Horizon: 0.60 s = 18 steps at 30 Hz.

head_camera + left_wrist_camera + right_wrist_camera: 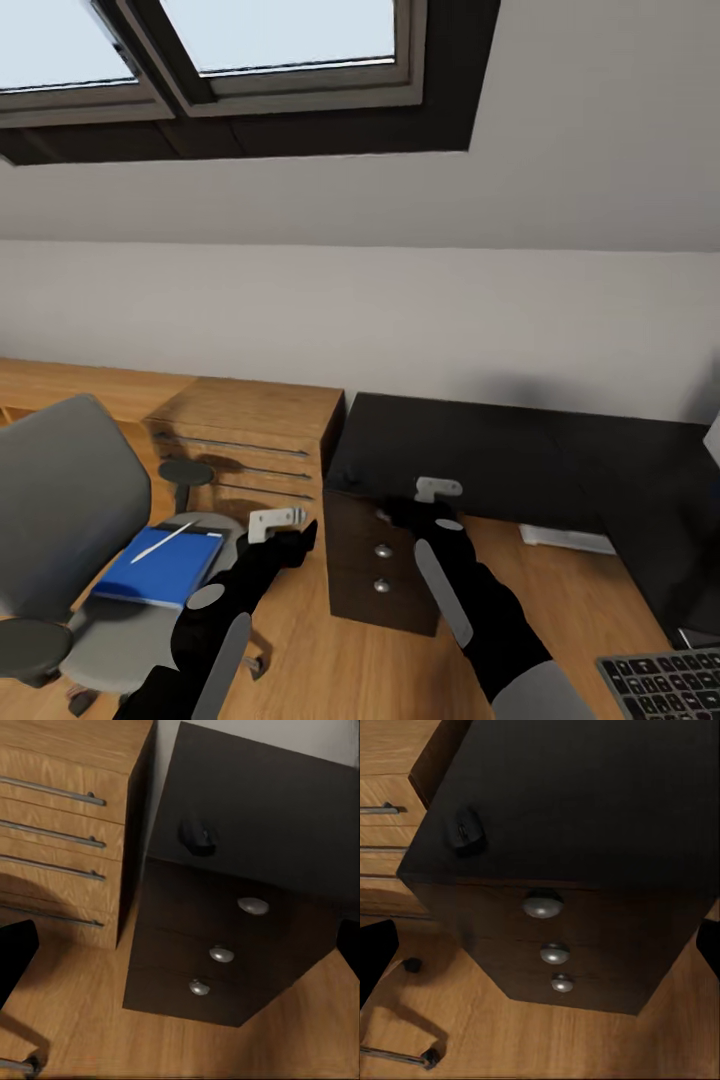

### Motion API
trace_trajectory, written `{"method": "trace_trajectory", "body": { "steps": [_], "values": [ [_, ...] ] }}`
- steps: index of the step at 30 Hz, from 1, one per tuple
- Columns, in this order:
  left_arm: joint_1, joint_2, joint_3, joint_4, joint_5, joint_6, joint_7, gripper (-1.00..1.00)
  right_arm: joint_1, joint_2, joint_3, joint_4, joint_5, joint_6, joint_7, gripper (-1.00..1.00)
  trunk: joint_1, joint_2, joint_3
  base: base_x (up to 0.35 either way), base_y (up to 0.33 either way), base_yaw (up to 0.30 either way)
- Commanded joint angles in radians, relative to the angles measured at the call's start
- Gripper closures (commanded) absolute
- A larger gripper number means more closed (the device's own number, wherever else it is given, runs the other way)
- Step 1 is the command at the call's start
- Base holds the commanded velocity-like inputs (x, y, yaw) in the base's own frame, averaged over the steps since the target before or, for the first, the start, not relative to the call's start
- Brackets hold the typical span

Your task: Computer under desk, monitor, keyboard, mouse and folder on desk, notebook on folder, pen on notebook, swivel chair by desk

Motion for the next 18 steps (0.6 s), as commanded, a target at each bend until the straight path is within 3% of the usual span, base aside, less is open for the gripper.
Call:
{"method": "trace_trajectory", "body": {
  "steps": [1,10,18],
  "values": [
    [-0.001,0.0,-0.001,-0.001,0.011,0.004,0.009,-1.0,-0.001,0.0,0.003,0.003,-0.01,0.001,-0.01,-1.0,0.0,-0.001,-0.001,-0.285,0.206,-0.281],
    [-0.001,0.0,0.0,-0.001,0.011,0.003,0.009,-1.0,-0.001,0.001,0.039,0.013,-0.009,0.0,-0.009,-1.0,0.0,-0.001,0.001,-0.262,0.205,-0.286],
    [-0.001,0.0,0.013,-0.001,0.011,0.003,0.009,-1.0,-0.001,0.001,0.058,0.03,-0.008,-0.004,-0.009,-1.0,0.0,-0.001,0.001,-0.074,0.06,-0.29]
  ]
}}
